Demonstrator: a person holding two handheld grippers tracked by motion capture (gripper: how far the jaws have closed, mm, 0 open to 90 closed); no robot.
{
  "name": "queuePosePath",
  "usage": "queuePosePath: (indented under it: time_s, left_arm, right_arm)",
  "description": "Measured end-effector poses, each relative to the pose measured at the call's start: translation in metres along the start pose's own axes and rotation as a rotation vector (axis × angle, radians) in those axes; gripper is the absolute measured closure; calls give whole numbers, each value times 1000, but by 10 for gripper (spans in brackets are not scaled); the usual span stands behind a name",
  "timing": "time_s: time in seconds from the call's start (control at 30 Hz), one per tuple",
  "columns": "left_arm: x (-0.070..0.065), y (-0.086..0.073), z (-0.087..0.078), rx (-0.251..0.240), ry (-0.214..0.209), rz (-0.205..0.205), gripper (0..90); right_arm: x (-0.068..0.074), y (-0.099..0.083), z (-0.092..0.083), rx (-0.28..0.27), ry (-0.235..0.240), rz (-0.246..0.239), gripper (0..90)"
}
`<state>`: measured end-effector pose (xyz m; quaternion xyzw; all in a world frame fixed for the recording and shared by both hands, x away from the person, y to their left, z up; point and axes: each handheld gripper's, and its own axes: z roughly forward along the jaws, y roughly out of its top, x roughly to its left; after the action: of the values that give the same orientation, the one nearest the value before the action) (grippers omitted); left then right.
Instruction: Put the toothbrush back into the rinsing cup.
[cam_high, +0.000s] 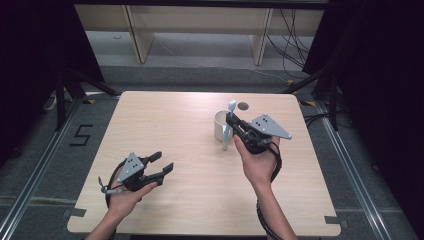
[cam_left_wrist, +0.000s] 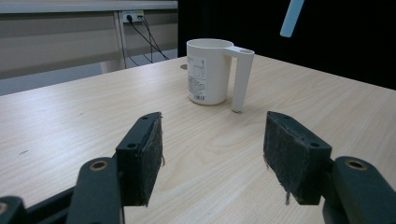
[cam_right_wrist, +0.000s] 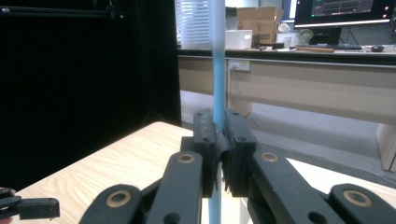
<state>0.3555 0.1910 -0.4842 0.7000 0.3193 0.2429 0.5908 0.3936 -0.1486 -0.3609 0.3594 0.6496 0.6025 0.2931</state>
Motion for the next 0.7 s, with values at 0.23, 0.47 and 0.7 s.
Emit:
queuePosePath:
  time_s: [0.23, 0.47, 0.7]
  left_arm:
    - [0, 0, 0, 2, -2, -3, 371]
    - [0, -1, 0, 8, -5, -4, 371]
    - [0, -1, 0, 5, -3, -5, 371]
  right_arm:
    - [2, 5, 7, 1, -4, 11, 857]
    - [-1, 8, 13, -7, -3, -2, 857]
    - [-4, 9, 19, -3, -21, -1, 858]
